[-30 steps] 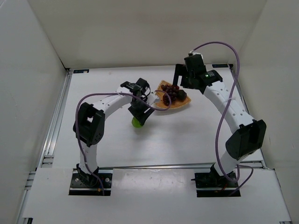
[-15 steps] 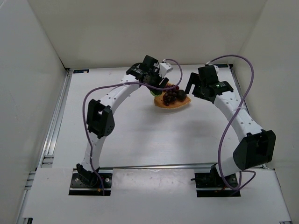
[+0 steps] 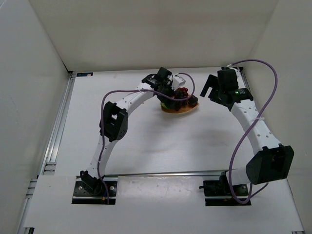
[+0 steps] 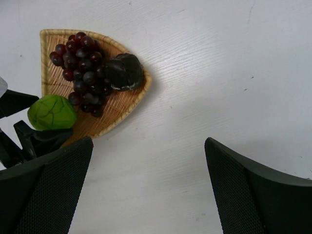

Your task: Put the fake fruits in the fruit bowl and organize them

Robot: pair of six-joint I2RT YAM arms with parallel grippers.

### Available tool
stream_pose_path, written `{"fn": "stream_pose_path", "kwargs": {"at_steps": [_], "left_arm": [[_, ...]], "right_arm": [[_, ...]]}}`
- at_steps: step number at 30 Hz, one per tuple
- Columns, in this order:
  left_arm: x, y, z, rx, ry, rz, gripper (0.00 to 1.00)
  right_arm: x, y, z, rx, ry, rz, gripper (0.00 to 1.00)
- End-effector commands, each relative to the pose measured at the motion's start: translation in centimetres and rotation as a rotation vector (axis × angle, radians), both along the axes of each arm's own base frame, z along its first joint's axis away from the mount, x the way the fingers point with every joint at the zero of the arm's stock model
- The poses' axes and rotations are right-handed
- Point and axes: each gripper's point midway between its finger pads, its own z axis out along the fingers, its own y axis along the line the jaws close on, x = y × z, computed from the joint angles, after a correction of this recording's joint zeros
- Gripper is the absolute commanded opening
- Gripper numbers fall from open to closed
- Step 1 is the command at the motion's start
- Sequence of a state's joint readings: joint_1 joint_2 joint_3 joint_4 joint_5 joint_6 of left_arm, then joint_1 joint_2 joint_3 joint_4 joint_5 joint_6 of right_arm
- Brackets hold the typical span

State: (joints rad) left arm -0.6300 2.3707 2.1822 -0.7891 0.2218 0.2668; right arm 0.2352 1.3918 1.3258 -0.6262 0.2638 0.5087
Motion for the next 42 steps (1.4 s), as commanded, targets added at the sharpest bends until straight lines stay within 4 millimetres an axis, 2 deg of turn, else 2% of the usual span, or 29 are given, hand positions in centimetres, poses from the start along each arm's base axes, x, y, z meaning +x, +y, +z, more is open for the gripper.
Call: {"fn": "stream_pose_path", "kwargs": {"at_steps": [1, 3, 6, 7, 8, 9, 10, 11, 12, 13, 14, 15, 16, 17, 18, 19, 20, 21, 23, 24, 25, 26, 27, 28, 31, 32, 33, 35, 42], "left_arm": [[-0.9, 0.0, 6.6, -0.083, -0.072, -0.019, 1.0], [-1.1, 0.0, 8.2, -0.105, -0.089, -0.011, 1.0], [-1.0, 0.9, 13.0, -0.135, -0.181, 0.016, 1.0], [-1.3, 1.5, 15.9, -0.157, -0.233, 0.029, 1.0], [-1.5, 2.1, 16.9, -0.149, -0.261, 0.035, 1.0], [-1.6, 3.3, 17.1, -0.111, -0.288, 0.054, 1.0], [-2.3, 4.4, 19.5, -0.117, -0.338, 0.067, 1.0], [-2.6, 5.2, 20.1, -0.101, -0.358, 0.08, 1.0], [-2.3, 7.5, 19.1, -0.046, -0.358, 0.128, 1.0], [-2.3, 9.1, 19.3, -0.031, -0.364, 0.159, 1.0], [-2.8, 11.1, 20.9, -0.036, -0.391, 0.205, 1.0], [-2.3, 14.7, 19.1, 0.023, -0.365, 0.302, 1.0], [-2.3, 16.8, 18.8, 0.045, -0.359, 0.354, 1.0], [-3.0, 19.3, 19.7, 0.047, -0.375, 0.413, 1.0], [-2.8, 22.9, 19.3, 0.073, -0.367, 0.503, 1.0], [-3.7, 25.4, 16.8, 0.124, -0.318, 0.561, 1.0], [-4.4, 27.3, 16.2, 0.138, -0.305, 0.596, 1.0], [-6.2, 31.0, 15.1, 0.177, -0.285, 0.684, 1.0], [-8.9, 34.1, 15.4, 0.176, -0.301, 0.762, 1.0], [-10.1, 36.2, 14.8, 0.182, -0.288, 0.822, 1.0], [-12.0, 37.2, 12.1, 0.209, -0.23, 0.848, 1.0], [-13.2, 37.9, 11.5, 0.215, -0.223, 0.867, 1.0], [-14.8, 39.3, 12.1, 0.202, -0.253, 0.92, 1.0], [-16.6, 40.0, 9.8, 0.235, -0.213, 0.938, 1.0], [-19.7, 41.8, 9.3, 0.231, -0.251, 1.013, 1.0], [-21.0, 42.4, 7.8, 0.258, -0.23, 1.035, 1.0], [-21.9, 42.9, 8.2, 0.253, -0.267, 1.061, 1.0], [-23.1, 43.5, 7.0, 0.248, -0.254, 1.111, 1.0], [-24.8, 44.6, 6.5, 0.263, -0.275, 1.166, 1.0]], "right_arm": [[0.1, 0.4, 1.0, 0.018, -0.039, 0.025, 0.99], [0.1, 0.4, 1.8, 0.023, -0.059, 0.025, 0.99], [-0.3, 0.7, 2.1, 0.039, -0.066, 0.041, 0.99], [-0.5, 0.6, 1.6, 0.036, -0.054, 0.041, 0.99], [-0.6, 0.6, 2.0, 0.039, -0.066, 0.041, 0.99], [-1.0, 0.7, 1.9, 0.045, -0.065, 0.048, 0.99], [-1.4, 0.6, 1.4, 0.05, -0.053, 0.041, 0.99], [-1.8, 0.5, 1.6, 0.053, -0.063, 0.041, 0.99], [-2.1, 0.6, 1.5, 0.065, -0.06, 0.042, 0.99], [-2.4, 0.6, 1.4, 0.065, -0.06, 0.042, 0.99], [-3.2, 0.4, 1.1, 0.064, -0.053, 0.042, 0.99], [-3.4, 0.3, 1.1, 0.064, -0.054, 0.042, 0.99], [-3.8, -0.1, 0.8, 0.061, -0.043, 0.031, 0.99], [-4.1, -0.5, 1.1, 0.076, -0.054, 0.017, 0.99], [-4.8, -0.7, 0.2, 0.071, -0.028, 0.016, 0.99], [-5.3, -1.5, 0.2, 0.085, -0.028, -0.011, 0.99], [-5.7, -1.7, -0.1, 0.091, -0.024, -0.015, 0.99], [-6.3, -2.4, -1.3, 0.094, 0.005, -0.043, 0.99], [-7.2, -2.8, -1.5, 0.117, 0.001, -0.056, 0.99], [-7.6, -3.4, -1.9, 0.126, 0.005, -0.085, 0.99], [-8.3, -3.5, -2.7, 0.144, 0.018, -0.098, 0.99], [-8.6, -3.8, -3.1, 0.15, 0.023, -0.114, 0.99], [-9.0, -4.1, -3.3, 0.158, 0.02, -0.124, 0.99], [-9.4, -3.9, -4.0, 0.173, 0.046, -0.127, 0.99], [-10.2, -4.6, -5.1, 0.177, 0.072, -0.16, 0.99], [-10.1, -4.6, -5.1, 0.185, 0.072, -0.168, 0.99], [-10.2, -4.4, -5.1, 0.191, 0.074, -0.162, 0.99], [-10.3, -4.4, -5.2, 0.196, 0.083, -0.169, 0.99], [-10.3, -3.8, -4.5, 0.233, 0.069, -0.16, 0.99]]}}
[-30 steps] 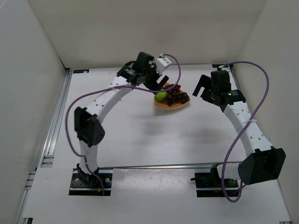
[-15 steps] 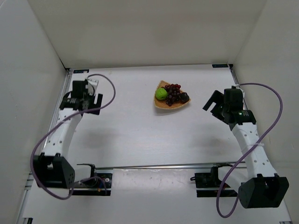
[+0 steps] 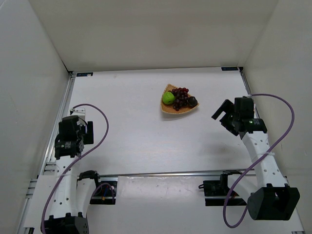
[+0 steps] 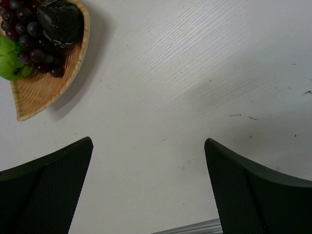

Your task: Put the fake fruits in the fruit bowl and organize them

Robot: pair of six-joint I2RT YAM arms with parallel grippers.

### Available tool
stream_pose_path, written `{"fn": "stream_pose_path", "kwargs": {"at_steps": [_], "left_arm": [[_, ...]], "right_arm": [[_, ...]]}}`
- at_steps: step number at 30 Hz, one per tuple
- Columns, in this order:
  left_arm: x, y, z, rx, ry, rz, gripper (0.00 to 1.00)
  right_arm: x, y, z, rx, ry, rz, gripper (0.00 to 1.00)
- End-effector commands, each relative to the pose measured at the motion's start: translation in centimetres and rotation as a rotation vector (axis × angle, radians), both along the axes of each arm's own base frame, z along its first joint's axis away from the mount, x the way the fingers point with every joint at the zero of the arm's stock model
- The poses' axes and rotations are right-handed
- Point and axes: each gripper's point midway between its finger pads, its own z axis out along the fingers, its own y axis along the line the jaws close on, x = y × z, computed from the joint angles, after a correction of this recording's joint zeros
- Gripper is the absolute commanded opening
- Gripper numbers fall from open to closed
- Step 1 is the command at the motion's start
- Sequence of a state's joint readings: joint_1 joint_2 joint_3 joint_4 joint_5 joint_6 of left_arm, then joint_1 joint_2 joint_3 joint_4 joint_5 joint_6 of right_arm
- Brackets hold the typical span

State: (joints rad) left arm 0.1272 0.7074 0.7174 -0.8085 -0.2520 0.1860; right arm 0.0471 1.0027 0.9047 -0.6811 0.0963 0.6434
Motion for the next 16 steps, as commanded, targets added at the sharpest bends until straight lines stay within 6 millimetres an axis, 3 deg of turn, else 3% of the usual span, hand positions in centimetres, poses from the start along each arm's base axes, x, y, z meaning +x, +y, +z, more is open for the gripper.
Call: {"fn": "stream_pose_path", "kwargs": {"at_steps": [1, 16], "left_arm": [[-0.2, 0.4, 0.0, 0.002, -0.018, 0.03, 1.0], [-0.1, 0.1, 0.0, -0.005, -0.017, 0.01, 1.0]], "right_arm": [[0.1, 0.4, 1.1, 0.029, -0.034, 0.001, 0.99], [-1.7, 0.9, -0.3, 0.065, -0.035, 0.007, 0.99]]}}
